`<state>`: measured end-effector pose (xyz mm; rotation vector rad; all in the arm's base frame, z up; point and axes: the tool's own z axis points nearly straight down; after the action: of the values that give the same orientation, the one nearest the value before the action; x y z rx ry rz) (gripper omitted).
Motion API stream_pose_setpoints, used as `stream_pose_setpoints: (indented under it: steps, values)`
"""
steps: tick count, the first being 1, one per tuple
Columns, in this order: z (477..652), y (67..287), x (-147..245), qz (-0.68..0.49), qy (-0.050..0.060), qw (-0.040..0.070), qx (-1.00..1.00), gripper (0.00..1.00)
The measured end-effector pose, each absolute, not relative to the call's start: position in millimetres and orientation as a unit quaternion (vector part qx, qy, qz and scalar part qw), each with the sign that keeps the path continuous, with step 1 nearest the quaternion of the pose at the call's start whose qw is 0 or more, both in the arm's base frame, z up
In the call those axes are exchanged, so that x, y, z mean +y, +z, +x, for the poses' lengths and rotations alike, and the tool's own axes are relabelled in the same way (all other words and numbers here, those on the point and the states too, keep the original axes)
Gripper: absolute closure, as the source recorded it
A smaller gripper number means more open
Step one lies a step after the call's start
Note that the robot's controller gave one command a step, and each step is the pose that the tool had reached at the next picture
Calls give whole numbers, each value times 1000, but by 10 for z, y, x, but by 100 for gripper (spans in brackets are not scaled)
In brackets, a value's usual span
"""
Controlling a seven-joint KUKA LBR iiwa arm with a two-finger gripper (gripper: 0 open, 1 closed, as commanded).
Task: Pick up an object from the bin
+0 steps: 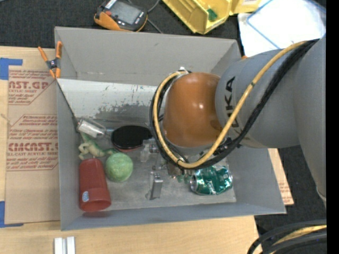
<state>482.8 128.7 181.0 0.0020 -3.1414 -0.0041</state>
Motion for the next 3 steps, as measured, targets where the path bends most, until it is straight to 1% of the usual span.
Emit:
stream_pose_setpoints:
  steps: [1, 2, 3]
  values:
    - [4828, 1810, 1287, 1, -1, 0, -1000, 0]
    - [5621, 1773, 455, 22, 0, -4, -1000, 0]
    - [5524, 1700, 430, 55, -1, -1, -998, 0]
